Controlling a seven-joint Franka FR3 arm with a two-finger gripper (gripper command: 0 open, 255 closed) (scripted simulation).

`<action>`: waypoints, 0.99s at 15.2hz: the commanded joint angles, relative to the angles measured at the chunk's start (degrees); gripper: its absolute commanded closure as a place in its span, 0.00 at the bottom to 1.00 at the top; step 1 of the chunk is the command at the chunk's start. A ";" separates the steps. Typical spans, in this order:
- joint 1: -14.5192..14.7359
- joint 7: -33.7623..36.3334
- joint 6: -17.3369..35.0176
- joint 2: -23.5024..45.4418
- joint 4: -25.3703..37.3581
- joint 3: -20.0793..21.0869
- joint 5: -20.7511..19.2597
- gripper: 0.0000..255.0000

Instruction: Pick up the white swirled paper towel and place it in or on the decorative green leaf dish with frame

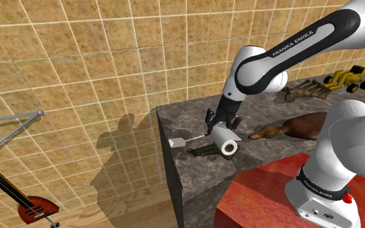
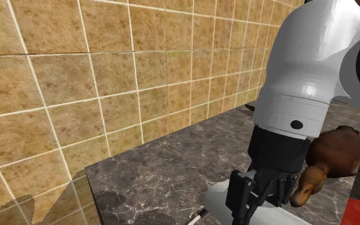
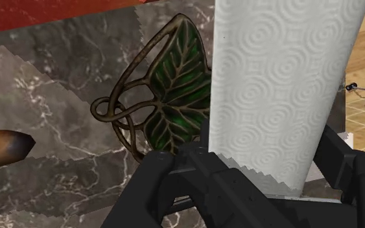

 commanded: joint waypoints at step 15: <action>1.96 -3.21 5.00 4.27 -0.94 -1.25 2.98 0.00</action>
